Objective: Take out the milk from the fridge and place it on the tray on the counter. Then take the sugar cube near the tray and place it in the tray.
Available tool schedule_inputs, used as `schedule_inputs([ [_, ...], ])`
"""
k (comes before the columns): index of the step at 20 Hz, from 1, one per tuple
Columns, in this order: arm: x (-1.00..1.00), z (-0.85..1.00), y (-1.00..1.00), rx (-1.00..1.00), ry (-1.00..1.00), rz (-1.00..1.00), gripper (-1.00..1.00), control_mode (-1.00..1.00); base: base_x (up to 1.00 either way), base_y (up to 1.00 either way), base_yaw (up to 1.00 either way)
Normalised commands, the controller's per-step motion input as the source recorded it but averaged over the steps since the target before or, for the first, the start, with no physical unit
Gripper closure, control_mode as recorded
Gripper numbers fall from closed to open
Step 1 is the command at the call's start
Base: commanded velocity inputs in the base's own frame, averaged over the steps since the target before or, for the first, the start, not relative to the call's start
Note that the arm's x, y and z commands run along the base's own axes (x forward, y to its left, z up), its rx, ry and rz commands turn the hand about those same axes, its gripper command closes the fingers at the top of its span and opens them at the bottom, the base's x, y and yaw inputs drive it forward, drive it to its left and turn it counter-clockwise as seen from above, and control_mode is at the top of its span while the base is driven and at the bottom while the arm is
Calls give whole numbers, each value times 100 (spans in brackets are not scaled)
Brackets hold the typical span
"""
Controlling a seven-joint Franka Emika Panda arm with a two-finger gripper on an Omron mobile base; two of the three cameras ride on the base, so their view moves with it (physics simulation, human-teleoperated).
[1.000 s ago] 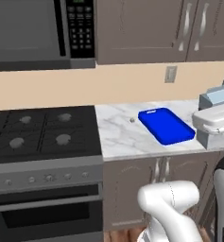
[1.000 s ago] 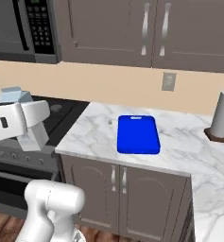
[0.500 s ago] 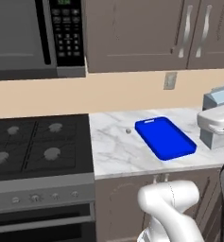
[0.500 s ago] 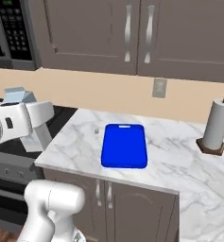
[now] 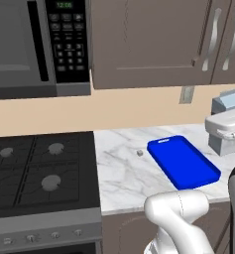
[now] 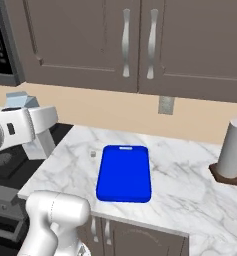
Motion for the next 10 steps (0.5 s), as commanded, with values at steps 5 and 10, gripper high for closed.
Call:
schedule_inputs([
  [5, 0, 0, 0, 0, 0, 0, 100, 100, 82, -12, 0],
  [10, 0, 0, 0, 0, 0, 0, 100, 100, 69, -10, -8],
])
